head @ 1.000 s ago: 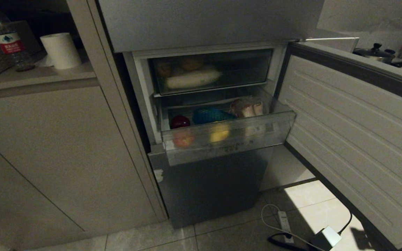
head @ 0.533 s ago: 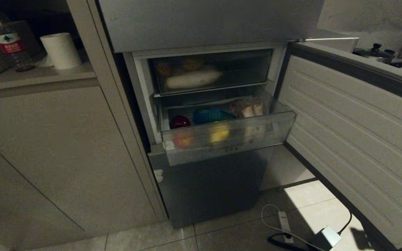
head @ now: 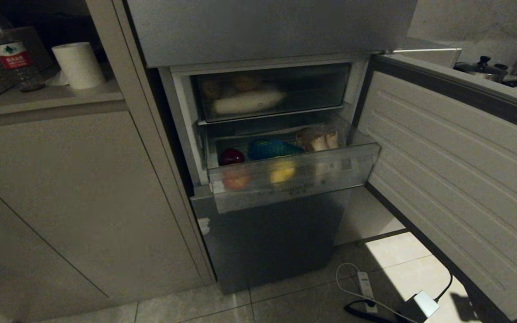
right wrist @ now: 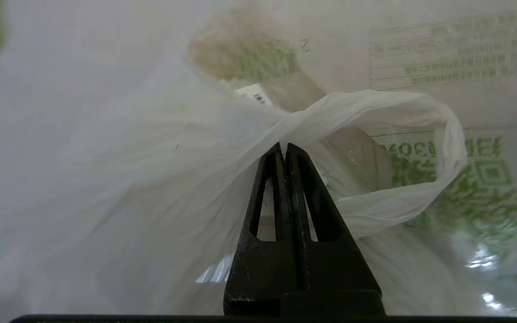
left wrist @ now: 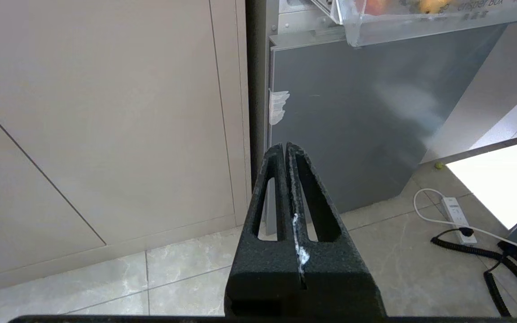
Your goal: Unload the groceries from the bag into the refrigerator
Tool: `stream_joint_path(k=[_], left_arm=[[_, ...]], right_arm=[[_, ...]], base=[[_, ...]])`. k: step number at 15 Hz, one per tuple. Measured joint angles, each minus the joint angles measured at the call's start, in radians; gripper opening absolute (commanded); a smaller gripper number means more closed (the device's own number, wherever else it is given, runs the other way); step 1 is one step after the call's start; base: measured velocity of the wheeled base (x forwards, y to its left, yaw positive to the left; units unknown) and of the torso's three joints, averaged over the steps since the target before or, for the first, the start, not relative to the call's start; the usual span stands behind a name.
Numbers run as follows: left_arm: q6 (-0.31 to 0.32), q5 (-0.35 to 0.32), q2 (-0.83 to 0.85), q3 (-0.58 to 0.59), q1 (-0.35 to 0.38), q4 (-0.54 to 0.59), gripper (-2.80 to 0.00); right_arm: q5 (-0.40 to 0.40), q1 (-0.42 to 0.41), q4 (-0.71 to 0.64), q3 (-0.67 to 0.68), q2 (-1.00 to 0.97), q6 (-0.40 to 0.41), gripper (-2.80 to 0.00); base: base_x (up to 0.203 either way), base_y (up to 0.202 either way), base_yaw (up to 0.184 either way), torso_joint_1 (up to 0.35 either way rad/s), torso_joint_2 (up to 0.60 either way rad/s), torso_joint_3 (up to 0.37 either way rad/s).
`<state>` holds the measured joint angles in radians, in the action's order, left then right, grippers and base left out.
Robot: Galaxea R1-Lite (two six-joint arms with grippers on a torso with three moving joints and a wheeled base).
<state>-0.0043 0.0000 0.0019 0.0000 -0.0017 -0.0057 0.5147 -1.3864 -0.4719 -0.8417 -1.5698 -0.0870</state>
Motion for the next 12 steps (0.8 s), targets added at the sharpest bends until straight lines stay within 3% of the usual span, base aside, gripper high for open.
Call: stream_joint_path(k=[6,12], left_arm=[[0.0,0.0,0.0,0.0,0.0,0.0,-2.8],[0.0,0.0,0.0,0.0,0.0,0.0,-2.8]], right_arm=[[0.003,-0.008,0.028,0.002,0.028,-0.003,-2.8],[-0.032,-0.111,0.261,-0.017,-0.029,-0.006,-2.8]], base=[[0.0,0.0,0.0,0.0,0.0,0.0],[0.0,0.0,0.0,0.0,0.0,0.0]])
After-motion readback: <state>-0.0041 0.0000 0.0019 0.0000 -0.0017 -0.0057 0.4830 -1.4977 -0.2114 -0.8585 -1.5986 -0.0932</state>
